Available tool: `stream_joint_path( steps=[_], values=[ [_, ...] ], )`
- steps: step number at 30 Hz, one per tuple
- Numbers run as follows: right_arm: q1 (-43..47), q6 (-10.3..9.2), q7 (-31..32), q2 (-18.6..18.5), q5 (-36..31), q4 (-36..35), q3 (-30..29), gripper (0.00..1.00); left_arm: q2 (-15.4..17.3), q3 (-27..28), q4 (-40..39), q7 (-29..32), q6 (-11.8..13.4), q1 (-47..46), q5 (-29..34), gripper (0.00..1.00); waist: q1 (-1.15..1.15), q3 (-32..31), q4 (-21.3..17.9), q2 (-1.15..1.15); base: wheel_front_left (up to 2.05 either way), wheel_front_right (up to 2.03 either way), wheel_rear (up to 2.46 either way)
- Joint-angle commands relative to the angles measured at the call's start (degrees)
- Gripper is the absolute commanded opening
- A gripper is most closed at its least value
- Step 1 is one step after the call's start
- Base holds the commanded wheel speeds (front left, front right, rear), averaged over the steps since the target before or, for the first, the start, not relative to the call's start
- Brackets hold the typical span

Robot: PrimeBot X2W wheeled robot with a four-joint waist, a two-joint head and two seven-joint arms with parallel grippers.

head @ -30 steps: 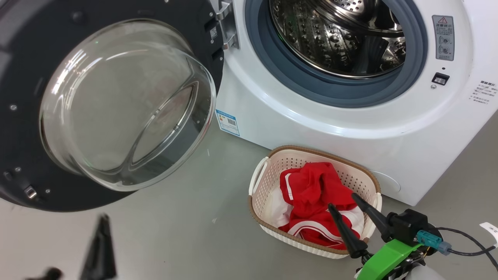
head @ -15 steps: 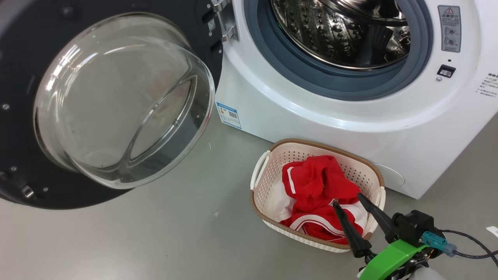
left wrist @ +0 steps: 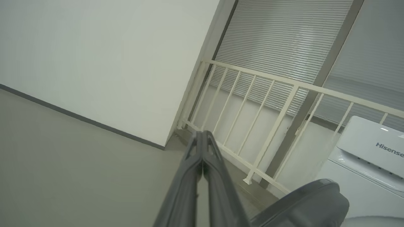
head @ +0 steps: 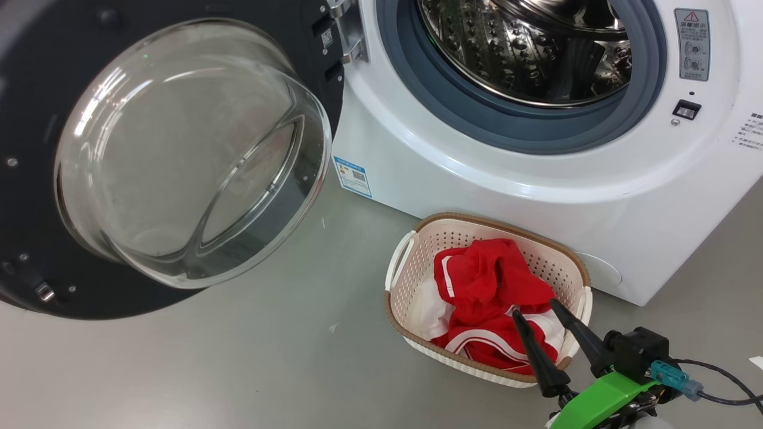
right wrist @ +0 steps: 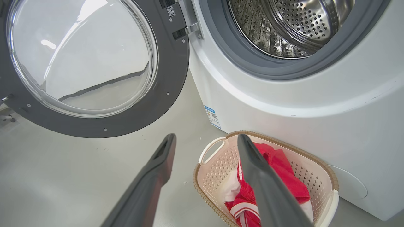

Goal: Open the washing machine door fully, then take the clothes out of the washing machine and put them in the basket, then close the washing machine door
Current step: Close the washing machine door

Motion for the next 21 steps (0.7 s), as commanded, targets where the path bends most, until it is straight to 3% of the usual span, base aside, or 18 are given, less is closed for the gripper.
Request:
stream_joint_path(
  steps=[1,6,11,21],
  values=[
    [0.1,0.26,-0.4,0.1,-0.7,-1.5,0.9,1.00,4.1,1.3,-0.4,0.9,-0.4,-1.5,-0.6,0.00,0.00,0.0,0.0,0.00,0.00,0.00,0.00],
    [0.7,0.26,-0.4,0.2,-1.0,-1.8,0.1,1.00,7.4,0.4,10.6,11.4,-0.4,-6.3,-5.1,0.00,0.00,0.4,0.1,0.00,0.00,0.00,0.00],
    [0.8,0.26,-0.4,0.3,-1.4,-2.1,-0.4,1.00,8.6,-1.3,17.4,23.2,-0.4,-9.5,-9.9,0.00,0.00,1.0,0.2,0.00,0.00,0.00,0.00],
    [0.5,0.26,-0.4,0.0,-1.6,-2.3,-0.6,1.00,8.5,-6.5,15.6,37.6,-0.4,-7.4,-16.9,0.00,0.00,2.1,-0.1,0.00,0.00,0.00,0.00]
  ],
)
